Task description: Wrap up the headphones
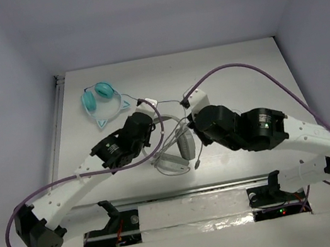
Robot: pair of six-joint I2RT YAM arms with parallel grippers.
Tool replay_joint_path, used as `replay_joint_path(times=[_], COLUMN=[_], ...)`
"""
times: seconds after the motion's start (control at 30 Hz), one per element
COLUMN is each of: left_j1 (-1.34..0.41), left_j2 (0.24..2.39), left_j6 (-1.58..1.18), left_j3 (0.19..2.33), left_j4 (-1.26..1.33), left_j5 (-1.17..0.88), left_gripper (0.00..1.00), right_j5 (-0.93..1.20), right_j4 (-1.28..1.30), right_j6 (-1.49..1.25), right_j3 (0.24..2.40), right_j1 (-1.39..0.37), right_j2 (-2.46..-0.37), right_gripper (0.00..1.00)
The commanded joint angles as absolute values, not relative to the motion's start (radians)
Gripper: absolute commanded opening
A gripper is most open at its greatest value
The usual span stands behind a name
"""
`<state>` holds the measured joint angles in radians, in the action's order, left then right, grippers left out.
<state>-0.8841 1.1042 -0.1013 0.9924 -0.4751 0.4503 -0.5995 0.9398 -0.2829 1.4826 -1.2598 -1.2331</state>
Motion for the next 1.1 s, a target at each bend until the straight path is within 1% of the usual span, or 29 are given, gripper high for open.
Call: replay_joint_path(times=[0.0, 0.03, 0.07, 0.2, 0.23, 0.27, 0.33, 0.37, 0.43, 0.57, 0.67, 0.7, 0.8, 0.87, 0.9, 0.93, 1.07], left_j1=[-0.885, -0.885, -0.885, -0.874, -0.853, -0.838, -0.799, -0.735, -0.675, -0.650, -0.623, -0.609, -0.609, -0.600, -0.600, -0.600, -0.589], left_j2=[1.013, 1.003, 0.985, 0.942, 0.927, 0.919, 0.901, 0.900, 0.899, 0.894, 0.893, 0.893, 0.894, 0.902, 0.903, 0.907, 0.902], left_j6=[-0.109, -0.107, -0.104, -0.084, -0.083, -0.081, -0.090, -0.092, -0.091, -0.109, -0.118, -0.130, -0.155, -0.169, -0.178, -0.190, -0.232], left_j3=[0.991, 0.989, 0.985, 0.994, 1.006, 1.012, 1.022, 1.034, 1.043, 1.049, 1.071, 1.078, 1.092, 1.107, 1.114, 1.120, 1.150], left_j4=[-0.433, -0.433, -0.422, -0.385, -0.371, -0.367, -0.351, -0.348, -0.348, -0.299, -0.262, -0.252, -0.204, -0.190, -0.187, -0.184, -0.146], left_j5=[0.348, 0.319, 0.246, 0.049, -0.037, -0.038, -0.144, -0.220, -0.317, -0.428, -0.472, -0.523, -0.613, -0.646, -0.658, -0.664, -0.675], left_gripper=[0.00, 0.00, 0.00, 0.00, 0.00, 0.00, 0.00, 0.00, 0.00, 0.00, 0.00, 0.00, 0.00, 0.00, 0.00, 0.00, 0.00], right_j5=[-0.692, -0.695, -0.681, -0.632, -0.638, -0.641, -0.631, -0.612, -0.588, -0.551, -0.517, -0.502, -0.428, -0.414, -0.414, -0.413, -0.367], right_j4=[0.916, 0.901, 0.884, 0.777, 0.764, 0.752, 0.707, 0.687, 0.632, 0.566, 0.511, 0.471, 0.398, 0.379, 0.365, 0.353, 0.258], right_j6=[-0.273, -0.272, -0.270, -0.284, -0.299, -0.308, -0.327, -0.339, -0.353, -0.376, -0.382, -0.382, -0.376, -0.383, -0.387, -0.391, -0.433], right_j3=[1.421, 1.401, 1.382, 1.304, 1.277, 1.263, 1.214, 1.194, 1.158, 1.074, 1.037, 1.010, 0.971, 0.951, 0.948, 0.937, 0.862], right_j1=[-1.169, -1.149, -1.117, -1.083, -1.083, -1.074, -1.062, -1.062, -1.049, -1.040, -1.028, -1.028, -0.994, -0.980, -0.971, -0.971, -0.959], right_j2=[-1.149, -1.137, -1.126, -1.108, -1.109, -1.108, -1.085, -1.069, -1.039, -0.982, -0.945, -0.925, -0.904, -0.894, -0.891, -0.875, -0.809], right_gripper=[0.00, 0.00, 0.00, 0.00, 0.00, 0.00, 0.00, 0.00, 0.00, 0.00, 0.00, 0.00, 0.07, 0.10, 0.13, 0.13, 0.21])
